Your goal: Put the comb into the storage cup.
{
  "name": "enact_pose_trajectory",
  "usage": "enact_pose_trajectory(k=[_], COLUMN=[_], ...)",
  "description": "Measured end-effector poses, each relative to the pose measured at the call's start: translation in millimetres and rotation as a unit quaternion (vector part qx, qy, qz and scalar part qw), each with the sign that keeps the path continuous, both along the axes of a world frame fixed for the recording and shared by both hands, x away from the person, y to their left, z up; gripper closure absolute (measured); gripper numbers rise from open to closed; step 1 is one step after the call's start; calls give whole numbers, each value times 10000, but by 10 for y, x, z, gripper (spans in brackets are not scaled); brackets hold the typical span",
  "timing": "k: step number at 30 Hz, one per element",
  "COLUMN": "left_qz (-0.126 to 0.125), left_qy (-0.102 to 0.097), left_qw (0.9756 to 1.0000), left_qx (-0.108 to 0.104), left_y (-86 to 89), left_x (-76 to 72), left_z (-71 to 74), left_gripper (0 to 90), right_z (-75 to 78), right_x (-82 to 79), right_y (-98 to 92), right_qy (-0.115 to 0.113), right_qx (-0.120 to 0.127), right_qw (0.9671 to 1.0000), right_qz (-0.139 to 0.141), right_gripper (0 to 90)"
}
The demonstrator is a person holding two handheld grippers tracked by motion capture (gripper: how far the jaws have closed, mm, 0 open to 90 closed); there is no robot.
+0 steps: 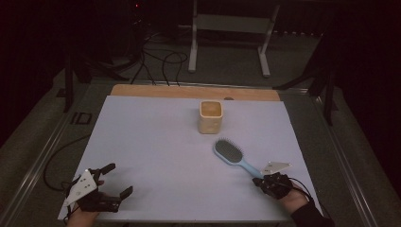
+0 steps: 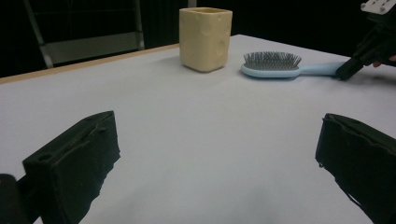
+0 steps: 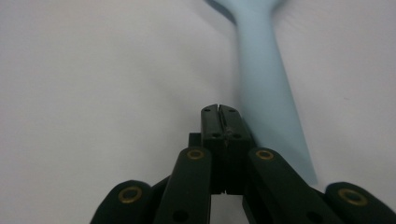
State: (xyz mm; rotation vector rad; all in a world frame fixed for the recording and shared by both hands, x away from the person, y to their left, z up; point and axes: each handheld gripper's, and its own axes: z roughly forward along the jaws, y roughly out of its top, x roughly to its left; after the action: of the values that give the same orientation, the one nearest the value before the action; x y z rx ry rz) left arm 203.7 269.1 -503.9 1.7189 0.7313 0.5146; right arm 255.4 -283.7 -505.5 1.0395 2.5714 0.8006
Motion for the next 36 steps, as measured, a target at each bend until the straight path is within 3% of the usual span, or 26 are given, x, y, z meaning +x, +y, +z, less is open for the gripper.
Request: enact_pose_trajectory(k=[10,15,19,26,28,36], left_qz=[-13,-9,-13,-10,-15,-15], left_qy=[6,0,1,4,5,-1], left_qw=[10000,10000,10000,10000,10000,10000], left_qx=[1,-2,-4,-6,-8,-5], left_y=[-2,-1,-4,0,-1,-1], left_x=[4,2,1,1,1,-1], left_z=[-2,0,-1,0,-1,2], left_gripper=[0,0,0,0,0,0], right_z=[0,48,152,322,422,678], right_x=[32,18,-3,24,61,169], right_y=[-125,-114,-97,-120,-150,-168], right_qy=[-46,-92,-241,-393,-485,-612], right_qx=[-3,11,47,42,120,52], right_qw=[9997,9999,9997,9991,9987,9977], right_qz=[-233,-89,82,140,117,281], right_gripper=[900,900,900,900,900,877])
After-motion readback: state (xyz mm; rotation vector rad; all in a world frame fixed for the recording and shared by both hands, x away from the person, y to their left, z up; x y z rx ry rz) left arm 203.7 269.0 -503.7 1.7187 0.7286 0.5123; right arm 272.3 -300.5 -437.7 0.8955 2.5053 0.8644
